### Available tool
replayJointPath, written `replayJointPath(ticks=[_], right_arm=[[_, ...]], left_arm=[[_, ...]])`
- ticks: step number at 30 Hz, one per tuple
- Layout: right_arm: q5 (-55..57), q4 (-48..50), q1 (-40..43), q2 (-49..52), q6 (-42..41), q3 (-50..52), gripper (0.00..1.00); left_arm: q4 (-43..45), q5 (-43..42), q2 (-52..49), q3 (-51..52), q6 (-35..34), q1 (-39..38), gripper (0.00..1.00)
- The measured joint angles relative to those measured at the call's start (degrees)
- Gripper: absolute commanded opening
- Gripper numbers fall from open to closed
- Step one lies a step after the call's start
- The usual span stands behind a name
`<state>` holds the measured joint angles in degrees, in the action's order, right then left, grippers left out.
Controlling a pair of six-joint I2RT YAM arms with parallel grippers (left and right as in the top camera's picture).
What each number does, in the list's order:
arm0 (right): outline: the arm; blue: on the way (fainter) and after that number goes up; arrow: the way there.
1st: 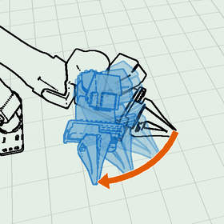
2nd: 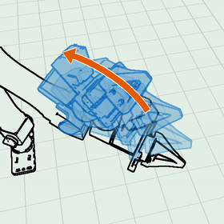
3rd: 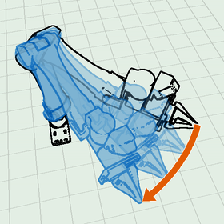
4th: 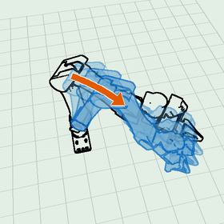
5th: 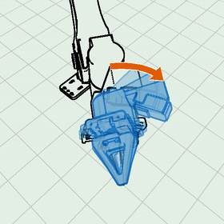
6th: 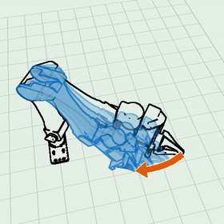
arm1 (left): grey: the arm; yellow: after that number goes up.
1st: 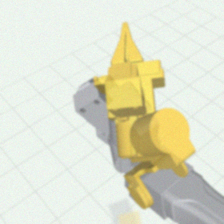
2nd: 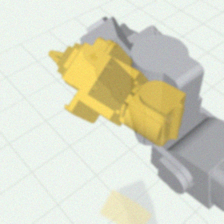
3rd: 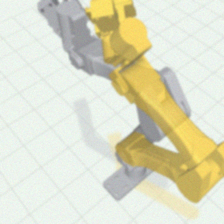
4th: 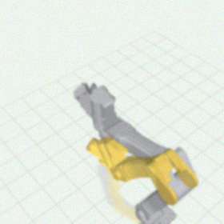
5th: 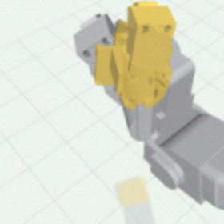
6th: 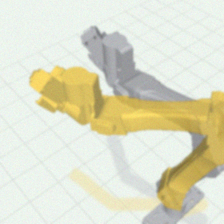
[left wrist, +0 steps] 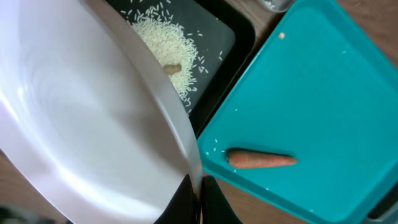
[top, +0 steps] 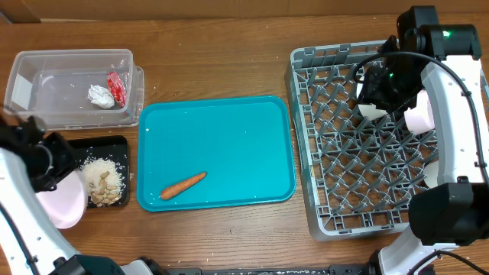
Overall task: Sort waste into correct bins and load items into the dishwasher
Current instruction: 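Tilt the plate with left gripper to dump rice and shells onto black tray, then carry the empty plate back and set it on the teal tray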
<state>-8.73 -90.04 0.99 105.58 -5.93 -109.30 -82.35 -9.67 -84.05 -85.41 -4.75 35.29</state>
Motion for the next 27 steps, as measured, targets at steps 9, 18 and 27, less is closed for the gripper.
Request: replayJointPath(ticks=[9,18,27], right_arm=[[0.0,0.3,0.0,0.0,0.0,0.0,0.45],[0.0,0.5,0.0,0.0,0.0,0.0,0.45],[0.0,0.5,0.0,0.0,0.0,0.0,0.45]], left_arm=[[-6.2,11.7,3.7,0.0,-13.6,-18.6,0.04],[-14.1,14.1,6.6,0.2,-20.0,-27.5,0.04],[-13.2,18.5,15.1,0.3,-27.2,-36.9,0.04]])
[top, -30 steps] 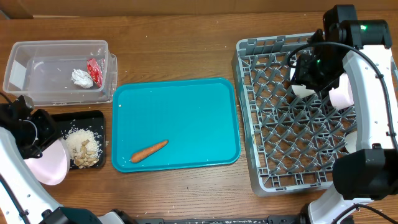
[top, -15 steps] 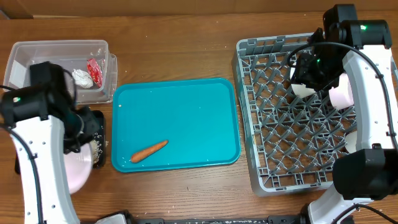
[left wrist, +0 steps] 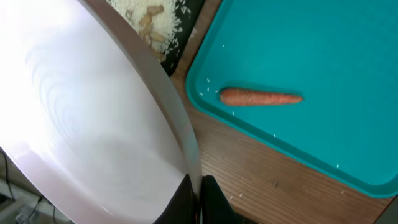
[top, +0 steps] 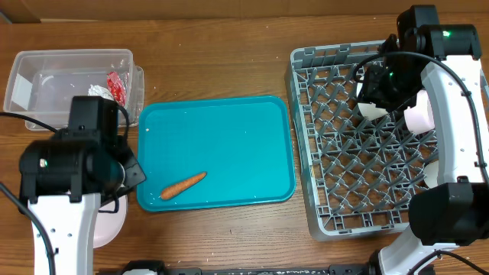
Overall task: Sort waste into correct bins and load items into the dishwasher
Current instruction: 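Carry the empty plate back and set it on the teal tray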
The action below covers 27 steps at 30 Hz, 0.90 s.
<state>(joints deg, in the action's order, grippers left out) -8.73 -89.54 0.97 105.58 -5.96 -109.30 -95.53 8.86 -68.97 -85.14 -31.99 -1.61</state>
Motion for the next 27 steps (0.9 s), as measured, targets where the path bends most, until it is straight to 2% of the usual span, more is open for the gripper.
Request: replayJointPath(ticks=[11,18,27], right_arm=[[0.0,0.0,0.0,0.0,0.0,0.0,0.45],[0.0,0.2,0.0,0.0,0.0,0.0,0.45],[0.0,0.3,0.0,0.0,0.0,0.0,0.45]], left_arm=[[8.5,1.3,-2.9,0.5,-2.4,-7.6,0.04],[16.8,0.5,-9.3,0.5,-2.4,-11.5,0.04],[34.8,-10.8,-23.4,0.5,-0.5,-17.8,0.04]])
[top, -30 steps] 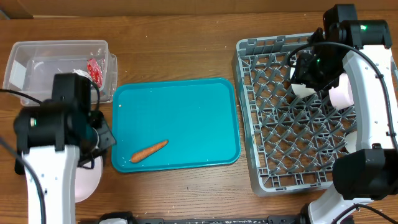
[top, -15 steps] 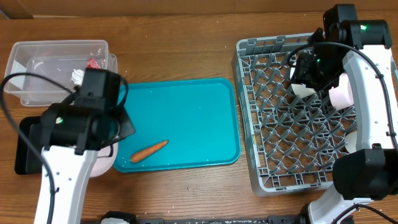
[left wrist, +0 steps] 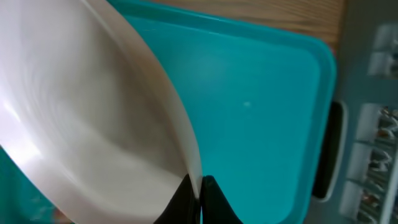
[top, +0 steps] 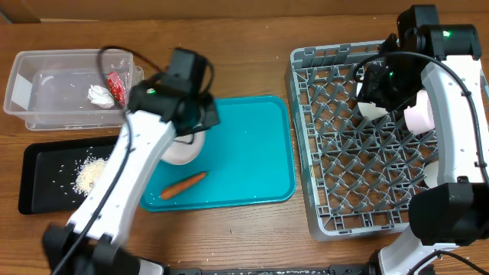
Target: Sort waste into correct bins and load items into the dishwasher
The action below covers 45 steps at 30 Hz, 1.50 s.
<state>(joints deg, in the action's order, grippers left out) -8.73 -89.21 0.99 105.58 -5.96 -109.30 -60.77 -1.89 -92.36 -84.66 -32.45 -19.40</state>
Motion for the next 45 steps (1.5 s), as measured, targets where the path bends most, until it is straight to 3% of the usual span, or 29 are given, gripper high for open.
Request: replayJointPath(ticks=[7,11,12,14,19,20,25,29,34,37,45], right_arm=[[0.0,0.0,0.0,0.0,0.0,0.0,0.45],[0.0,0.0,0.0,0.0,0.0,0.0,0.45],[0.0,0.0,0.0,0.0,0.0,0.0,0.45],[0.0,0.0,0.0,0.0,0.0,0.0,0.46],[0.1,0.1,0.0,0.0,0.0,0.0,0.47],[0.3,0.1,0.0,0.0,0.0,0.0,0.58],[2.7,2.7,0.0,0.0,-0.2,0.0,0.82],[0.4,6.8,0.0,0.0,0.5,0.0,0.82],[-8.1,10.9,-2.3,0.0,3.1,0.0,0.82],[-10.7,11.9,-7.1,0.0,5.7,0.0,0.83],[-9.7,14.2,-20.2,0.7,8.3,0.0,0.83]], left_arm=[[12.1,-9.5,-10.6,0.0,0.2,-6.8,0.04],[14.2,-11.3,-14.3,0.1,0.7,-10.3,0.04],[14.2,-11.5,-14.6,0.0,0.9,-10.7,0.09],[14.1,-12.1,-14.7,0.1,1.4,-11.4,0.27],[10.8,-12.9,-14.4,0.0,2.5,-10.2,0.9],[9.4,-13.0,-14.0,-0.2,2.8,-9.6,1.0],[-0.3,-12.9,-9.8,-3.0,4.8,-4.7,1.0],[-9.5,-10.7,-4.0,-5.1,5.6,1.0,1.0],[-18.2,-1.4,3.6,-5.5,4.3,7.5,1.0],[-20.9,5.3,8.4,-5.5,2.1,9.5,1.0],[-21.1,11.9,15.5,-5.8,-0.9,12.8,1.0]])
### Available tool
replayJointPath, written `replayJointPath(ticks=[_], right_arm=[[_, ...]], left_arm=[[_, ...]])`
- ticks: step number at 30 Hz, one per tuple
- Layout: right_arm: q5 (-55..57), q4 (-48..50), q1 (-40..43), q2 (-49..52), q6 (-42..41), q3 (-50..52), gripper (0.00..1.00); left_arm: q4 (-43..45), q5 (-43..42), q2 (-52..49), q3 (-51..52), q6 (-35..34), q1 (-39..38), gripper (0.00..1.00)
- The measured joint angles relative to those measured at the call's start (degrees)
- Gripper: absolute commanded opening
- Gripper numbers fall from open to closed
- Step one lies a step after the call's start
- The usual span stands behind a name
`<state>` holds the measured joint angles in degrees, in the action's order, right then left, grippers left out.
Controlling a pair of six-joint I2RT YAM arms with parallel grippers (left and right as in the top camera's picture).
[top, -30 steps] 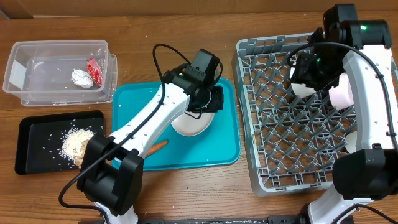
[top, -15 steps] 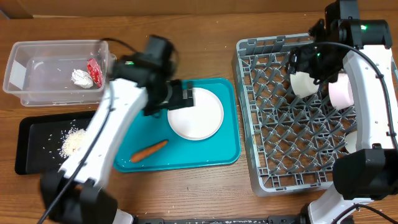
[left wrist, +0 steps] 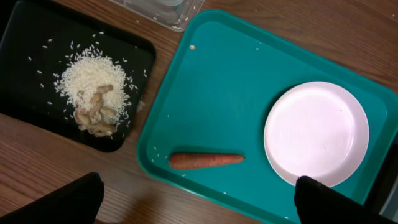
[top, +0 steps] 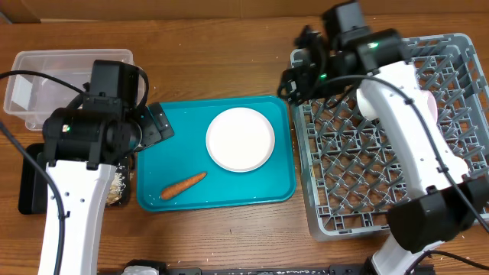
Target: Sort waste into correct bins and load items into the dishwasher
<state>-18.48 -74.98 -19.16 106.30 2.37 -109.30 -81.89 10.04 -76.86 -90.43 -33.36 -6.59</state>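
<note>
A white plate (top: 241,140) (left wrist: 316,134) lies flat on the right half of the teal tray (top: 267,191) (left wrist: 211,93). An orange carrot (top: 183,185) (left wrist: 206,160) lies near the tray's front left. My left gripper (left wrist: 198,186) is open and holds nothing, high above the tray's left front edge. One black finger (left wrist: 68,199) shows at each lower corner of the left wrist view. My right gripper (top: 294,80) hovers at the left edge of the grey dish rack (top: 382,191), close to the tray's far right corner. Its jaws are not visible.
A black tray (left wrist: 37,37) holding rice and peanuts (left wrist: 93,93) sits left of the teal tray, largely under my left arm in the overhead view. A clear plastic bin (top: 46,69) stands at the back left. The rack fills the right side.
My left gripper was shut on the plate over the tray's left part. Now the plate lies on the tray's right half and the gripper is open, further left. The right arm moved to the rack's left edge.
My left gripper first held the plate tilted beside the black tray, with rice and peanuts lying in that tray. Then it held the plate near the table's front left. Later it held it above the teal tray, where the plate now rests, released.
</note>
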Motion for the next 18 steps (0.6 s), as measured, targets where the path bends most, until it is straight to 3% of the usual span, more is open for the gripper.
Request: replayJointPath(ticks=[3,10,18], right_arm=[[0.8,0.2,-2.9,2.1,0.3,0.1,0.82],[1.5,-0.5,-4.9,10.6,-0.6,2.9,0.67],[2.0,-0.8,-4.9,18.0,-2.1,3.3,0.64]], left_arm=[[-0.5,0.3,-0.2,0.0,-0.4,0.0,1.0],[-0.7,0.8,-1.3,0.0,-1.2,0.0,1.0],[0.2,1.0,-1.6,0.0,-1.9,0.0,1.0]])
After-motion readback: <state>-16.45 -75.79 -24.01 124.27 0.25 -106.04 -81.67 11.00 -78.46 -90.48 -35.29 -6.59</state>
